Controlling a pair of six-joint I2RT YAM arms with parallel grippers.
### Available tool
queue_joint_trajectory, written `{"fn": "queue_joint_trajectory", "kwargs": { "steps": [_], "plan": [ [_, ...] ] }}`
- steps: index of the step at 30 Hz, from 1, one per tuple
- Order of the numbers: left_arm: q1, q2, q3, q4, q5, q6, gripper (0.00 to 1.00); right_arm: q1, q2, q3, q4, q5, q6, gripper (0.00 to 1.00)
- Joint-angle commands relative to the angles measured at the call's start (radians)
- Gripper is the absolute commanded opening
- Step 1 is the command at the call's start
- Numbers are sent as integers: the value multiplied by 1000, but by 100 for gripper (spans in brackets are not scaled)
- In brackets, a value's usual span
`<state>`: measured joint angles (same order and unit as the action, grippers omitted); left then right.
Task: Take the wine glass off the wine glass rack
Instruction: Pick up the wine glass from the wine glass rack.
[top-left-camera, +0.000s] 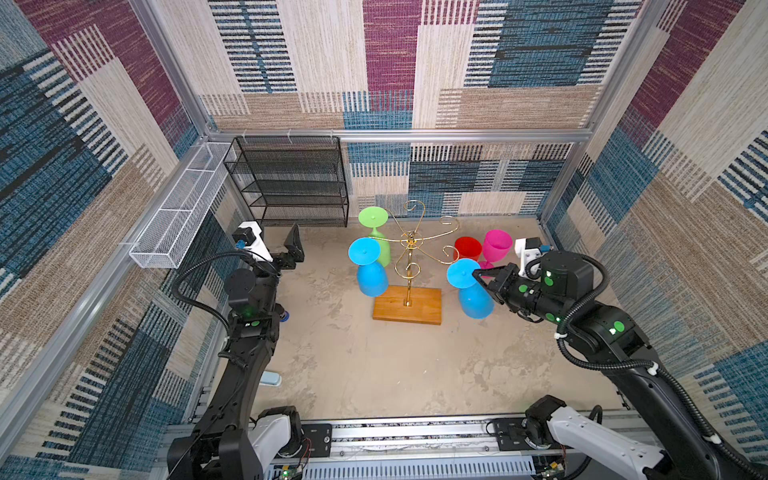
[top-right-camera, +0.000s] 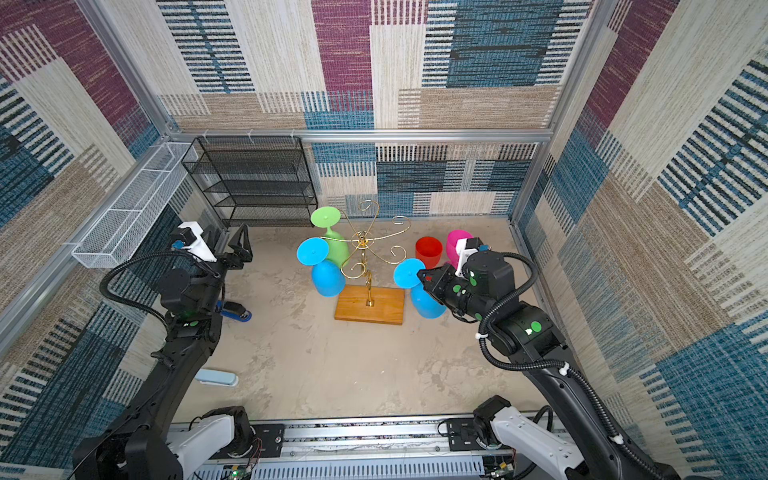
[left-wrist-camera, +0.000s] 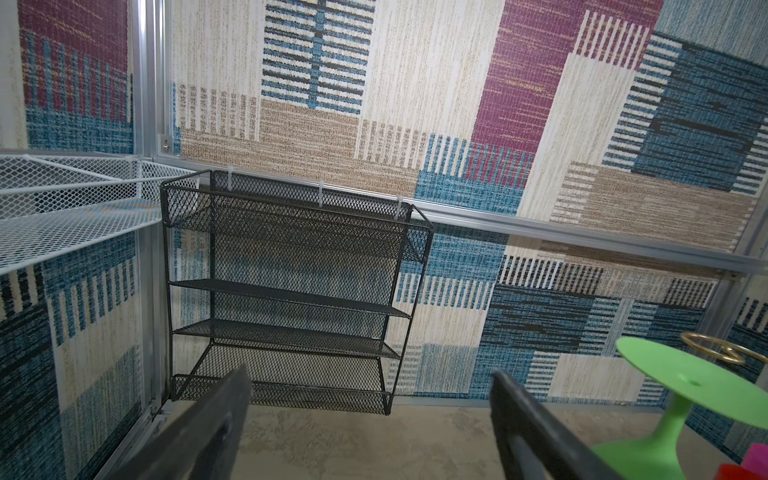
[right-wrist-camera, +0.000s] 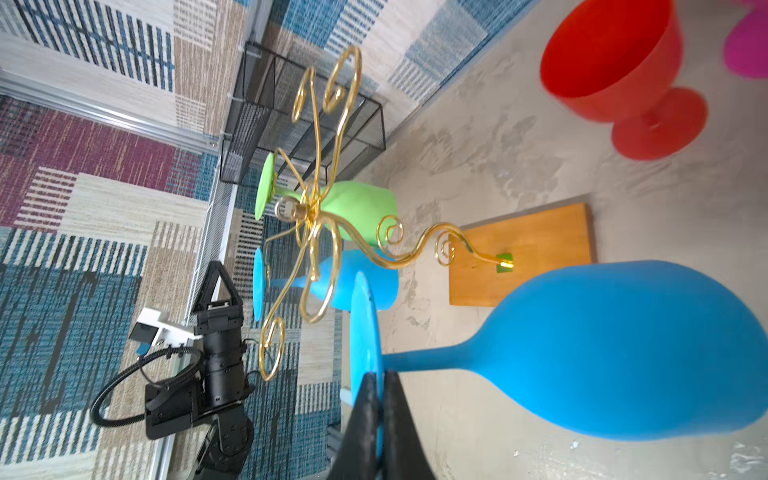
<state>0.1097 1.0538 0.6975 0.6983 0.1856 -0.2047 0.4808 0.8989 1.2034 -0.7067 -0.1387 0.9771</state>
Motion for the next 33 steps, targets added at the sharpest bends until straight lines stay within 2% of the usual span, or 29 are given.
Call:
{"fn": "queue_joint_trajectory", "kwargs": {
  "steps": [1, 6, 10, 13, 16, 18, 20, 22, 28, 33],
  "plan": [
    [2, -10, 12, 11, 10, 14, 92, -27, 3, 29, -16, 96, -82, 0],
    [1, -41, 83, -117, 68, -15, 91, -32, 1, 39, 93, 198, -133, 0],
    [2, -56, 166, -219, 162, -73, 88, -33, 37, 103, 164, 285, -232, 0],
    [2, -48, 293, -392, 290, -119, 84, -33, 58, 164, 234, 341, -320, 0],
    [2, -17, 434, -534, 453, -168, 78, -33, 82, 198, 320, 341, -418, 0],
    [2, 9, 496, -542, 553, -234, 74, -32, 121, 237, 338, 307, -485, 0],
    [-5, 46, 544, -499, 661, -351, 70, -32, 175, 261, 379, 239, -541, 0],
    [-21, 75, 588, -471, 720, -433, 68, -31, 213, 285, 414, 187, -582, 0],
    [-153, 150, 701, -459, 708, -490, 65, -31, 322, 406, 512, -4, -703, 0],
    [-211, 239, 799, -453, 723, -564, 60, -30, 388, 476, 582, -170, -743, 0]
  ]
}}
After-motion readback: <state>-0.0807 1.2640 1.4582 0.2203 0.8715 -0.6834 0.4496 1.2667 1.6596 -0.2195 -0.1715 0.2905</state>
